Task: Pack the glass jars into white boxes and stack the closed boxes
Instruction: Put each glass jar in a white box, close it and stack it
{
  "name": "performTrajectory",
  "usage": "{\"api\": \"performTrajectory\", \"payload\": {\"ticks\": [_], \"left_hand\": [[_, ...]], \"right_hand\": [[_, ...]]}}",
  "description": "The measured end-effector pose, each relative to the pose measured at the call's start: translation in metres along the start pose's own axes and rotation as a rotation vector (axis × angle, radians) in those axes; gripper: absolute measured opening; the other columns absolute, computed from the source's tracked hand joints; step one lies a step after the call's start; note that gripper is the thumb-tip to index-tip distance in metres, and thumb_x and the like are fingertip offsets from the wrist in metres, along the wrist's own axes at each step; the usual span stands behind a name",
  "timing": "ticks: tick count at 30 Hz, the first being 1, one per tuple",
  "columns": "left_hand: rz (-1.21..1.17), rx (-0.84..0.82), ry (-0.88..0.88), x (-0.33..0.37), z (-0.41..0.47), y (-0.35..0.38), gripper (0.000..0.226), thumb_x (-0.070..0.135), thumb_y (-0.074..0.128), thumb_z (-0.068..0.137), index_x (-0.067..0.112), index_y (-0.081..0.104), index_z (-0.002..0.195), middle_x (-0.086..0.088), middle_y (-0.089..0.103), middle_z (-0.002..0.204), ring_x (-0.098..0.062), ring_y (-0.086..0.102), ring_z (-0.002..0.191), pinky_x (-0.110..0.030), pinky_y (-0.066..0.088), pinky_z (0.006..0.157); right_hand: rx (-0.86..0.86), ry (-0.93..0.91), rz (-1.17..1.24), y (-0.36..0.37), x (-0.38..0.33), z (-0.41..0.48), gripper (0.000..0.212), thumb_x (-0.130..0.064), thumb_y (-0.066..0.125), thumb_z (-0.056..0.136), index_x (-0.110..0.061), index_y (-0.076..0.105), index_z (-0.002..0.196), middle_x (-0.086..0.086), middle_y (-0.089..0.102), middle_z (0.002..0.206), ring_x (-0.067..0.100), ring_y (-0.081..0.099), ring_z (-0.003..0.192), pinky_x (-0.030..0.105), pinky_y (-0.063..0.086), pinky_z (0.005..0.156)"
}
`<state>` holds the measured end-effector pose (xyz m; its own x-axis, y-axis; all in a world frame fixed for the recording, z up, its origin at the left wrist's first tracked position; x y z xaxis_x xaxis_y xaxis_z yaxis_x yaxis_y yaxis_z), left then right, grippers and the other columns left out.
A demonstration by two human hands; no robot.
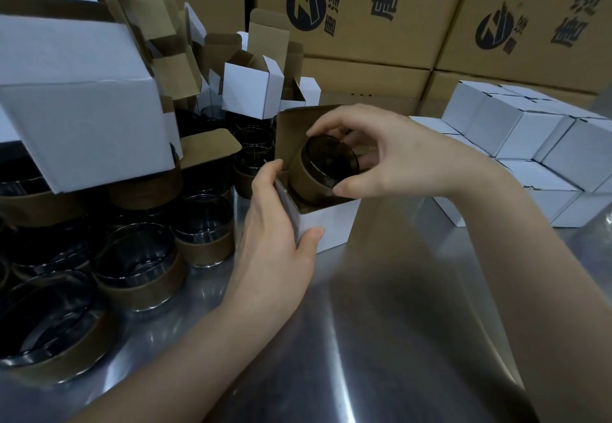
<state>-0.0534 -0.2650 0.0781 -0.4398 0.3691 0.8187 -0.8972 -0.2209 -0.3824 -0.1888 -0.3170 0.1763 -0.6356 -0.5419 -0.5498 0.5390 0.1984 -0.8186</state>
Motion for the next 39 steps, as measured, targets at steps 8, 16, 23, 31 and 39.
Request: {"api": "performTrajectory", "payload": {"ticks": [8, 16, 23, 31, 39], "left_hand": [[0.011, -0.007, 0.003, -0.002, 0.001, 0.001, 0.086, 0.015, 0.072, 0.085, 0.054, 0.012, 0.133, 0.01, 0.033, 0.151, -0.007, 0.033, 0.138, -0.034, 0.033, 0.113], [0.005, -0.018, 0.01, -0.003, 0.001, 0.002, 0.085, 0.015, 0.071, 0.085, 0.051, 0.013, 0.135, 0.008, 0.031, 0.152, -0.007, 0.031, 0.14, -0.037, 0.033, 0.115], [-0.005, -0.02, 0.017, -0.004, 0.002, 0.002, 0.085, 0.014, 0.071, 0.085, 0.052, 0.013, 0.134, 0.01, 0.031, 0.152, -0.002, 0.03, 0.137, -0.026, 0.029, 0.11], [0.01, -0.024, 0.028, -0.006, 0.002, 0.004, 0.085, 0.015, 0.071, 0.085, 0.051, 0.013, 0.135, 0.012, 0.029, 0.151, 0.003, 0.027, 0.134, -0.02, 0.025, 0.105], [0.013, -0.028, 0.039, -0.005, 0.003, 0.003, 0.085, 0.014, 0.071, 0.085, 0.052, 0.014, 0.135, 0.013, 0.028, 0.151, 0.003, 0.026, 0.135, -0.018, 0.023, 0.106]], "right_hand": [[-0.101, 0.052, -0.359, 0.01, -0.012, 0.017, 0.056, -0.029, 0.076, 0.072, -0.033, 0.056, 0.124, -0.014, 0.059, 0.105, 0.002, 0.057, 0.091, 0.016, 0.047, 0.066], [-0.248, 0.117, -0.539, 0.017, -0.021, 0.032, 0.053, -0.03, 0.08, 0.071, -0.033, 0.058, 0.119, -0.021, 0.052, 0.086, -0.002, 0.051, 0.078, 0.021, 0.041, 0.057], [-0.364, 0.106, -0.722, 0.025, -0.03, 0.046, 0.061, -0.038, 0.085, 0.07, -0.028, 0.059, 0.125, -0.007, 0.06, 0.107, 0.017, 0.056, 0.092, 0.026, 0.047, 0.064], [-0.394, 0.041, -0.791, 0.037, -0.029, 0.049, 0.049, -0.033, 0.082, 0.075, -0.022, 0.057, 0.116, -0.01, 0.051, 0.083, 0.016, 0.049, 0.081, 0.022, 0.032, 0.052], [-0.413, 0.008, -0.819, 0.04, -0.03, 0.049, 0.04, -0.031, 0.081, 0.076, -0.025, 0.049, 0.098, -0.012, 0.047, 0.078, 0.018, 0.052, 0.084, 0.023, 0.031, 0.051]]}}
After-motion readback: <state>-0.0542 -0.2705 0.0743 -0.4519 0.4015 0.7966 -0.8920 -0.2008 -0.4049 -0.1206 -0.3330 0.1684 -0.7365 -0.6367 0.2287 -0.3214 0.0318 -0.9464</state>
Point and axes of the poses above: each hand's wrist, its own z-axis towards the middle knuckle, its own y-axis out of the palm, x = y × z, the point moved 6 cm from there along z, towards the middle knuckle
